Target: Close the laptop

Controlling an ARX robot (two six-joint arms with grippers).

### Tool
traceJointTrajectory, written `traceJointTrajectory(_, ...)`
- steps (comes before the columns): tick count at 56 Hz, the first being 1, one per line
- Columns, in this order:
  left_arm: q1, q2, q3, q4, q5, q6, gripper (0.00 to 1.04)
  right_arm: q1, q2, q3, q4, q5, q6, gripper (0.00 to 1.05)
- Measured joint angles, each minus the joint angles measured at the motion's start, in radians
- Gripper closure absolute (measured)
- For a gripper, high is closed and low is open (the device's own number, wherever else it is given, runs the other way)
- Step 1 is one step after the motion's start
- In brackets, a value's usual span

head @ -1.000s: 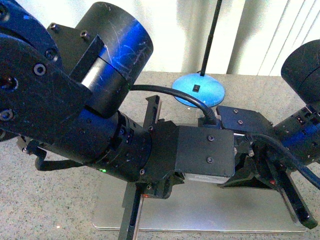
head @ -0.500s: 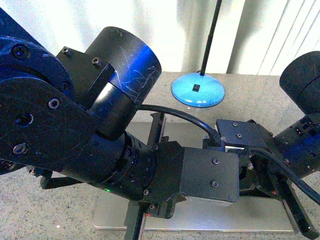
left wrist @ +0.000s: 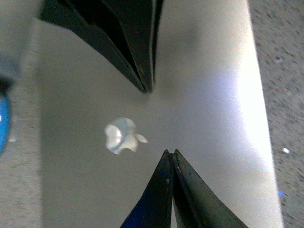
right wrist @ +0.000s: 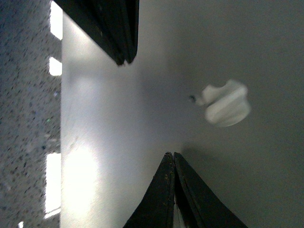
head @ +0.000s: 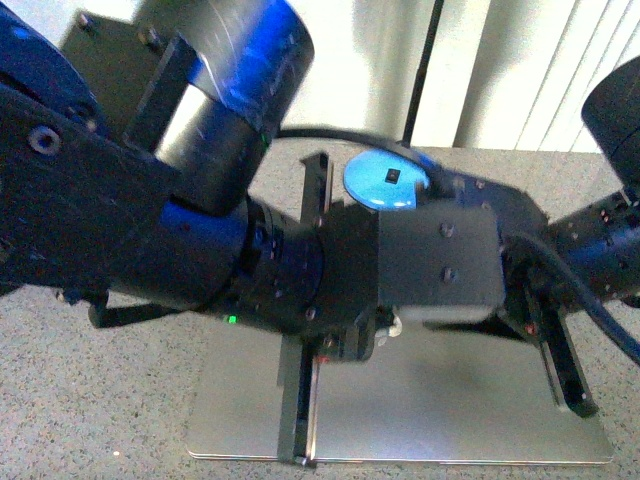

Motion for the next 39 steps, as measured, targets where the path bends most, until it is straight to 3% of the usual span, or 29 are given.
traceJointTrajectory(8,0.016,-0.052,-0.013,0.095,-0.008,-0.071,1.01,-0.006,-0.068,-0.04,0.164,-0.024,0.088,1.02)
traceJointTrajectory(17,0.059,-0.142,-0.045,0.216,-0.011,-0.189,1.01,-0.016,-0.135,-0.093,0.407,0.033,0.225,1.02)
traceJointTrajectory(26,0.169,-0.302,-0.132,0.39,-0.051,-0.409,1.01,-0.049,-0.217,-0.189,0.797,0.226,0.488,1.02)
traceJointTrajectory(39,0.357,-0.504,-0.25,0.431,-0.147,-0.645,1.01,-0.087,-0.388,-0.338,1.04,0.407,0.737,1.02)
